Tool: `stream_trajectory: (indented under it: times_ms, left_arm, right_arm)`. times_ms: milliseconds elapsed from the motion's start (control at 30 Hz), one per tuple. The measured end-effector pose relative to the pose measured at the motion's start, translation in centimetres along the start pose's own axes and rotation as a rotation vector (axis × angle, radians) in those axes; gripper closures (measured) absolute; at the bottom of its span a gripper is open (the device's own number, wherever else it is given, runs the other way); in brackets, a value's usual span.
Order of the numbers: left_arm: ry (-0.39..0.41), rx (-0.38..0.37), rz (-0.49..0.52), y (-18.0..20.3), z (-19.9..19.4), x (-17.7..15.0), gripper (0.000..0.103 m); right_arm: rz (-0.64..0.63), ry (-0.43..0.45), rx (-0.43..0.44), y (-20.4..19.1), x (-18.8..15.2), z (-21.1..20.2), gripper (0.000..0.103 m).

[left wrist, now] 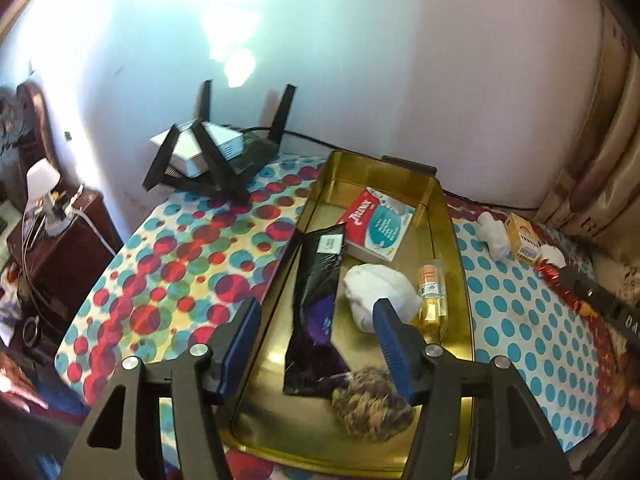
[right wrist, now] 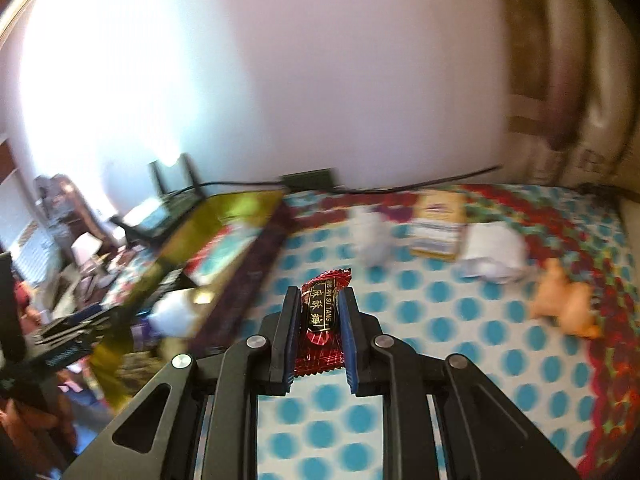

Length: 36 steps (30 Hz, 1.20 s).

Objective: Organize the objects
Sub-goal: 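Lower the snack bag and candy into the gold tray and open both grippers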

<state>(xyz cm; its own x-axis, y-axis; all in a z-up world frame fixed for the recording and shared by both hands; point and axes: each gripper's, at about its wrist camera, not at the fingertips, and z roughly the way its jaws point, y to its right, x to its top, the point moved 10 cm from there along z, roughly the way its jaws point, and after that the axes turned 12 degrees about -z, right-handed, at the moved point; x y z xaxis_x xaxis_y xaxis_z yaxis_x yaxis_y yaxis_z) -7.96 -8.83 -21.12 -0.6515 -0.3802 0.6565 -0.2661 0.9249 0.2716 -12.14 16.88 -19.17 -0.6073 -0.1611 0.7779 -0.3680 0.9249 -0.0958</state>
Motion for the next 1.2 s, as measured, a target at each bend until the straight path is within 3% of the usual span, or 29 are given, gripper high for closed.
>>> stream_trajectory:
  times_ms: [200,467,900,1200]
  left_arm:
    - [-0.012,-0.005,-0.065,-2.3,-0.8,-0.5,0.043]
    - [0.000,-0.012,-0.103,-4.4,-2.1,-0.7,0.043]
    - [0.002,-0.035,-0.088,-3.6,-1.9,-0.4,0.043]
    - [-0.003,-0.088,-0.037,-0.1,-1.3,-0.1,0.043]
  right_arm:
    - [-0.105,-0.029,0.164,-8.5,0.8,1.1,0.084]
    - [-0.202,-0.073,0.237,-15.1,0.2,3.2,0.084]
    - [-0.211,-0.094,0.228,-16.0,-0.3,4.6,0.075]
    - [-0.159,-0.073,0.186,-12.9,0.2,3.6,0.072]
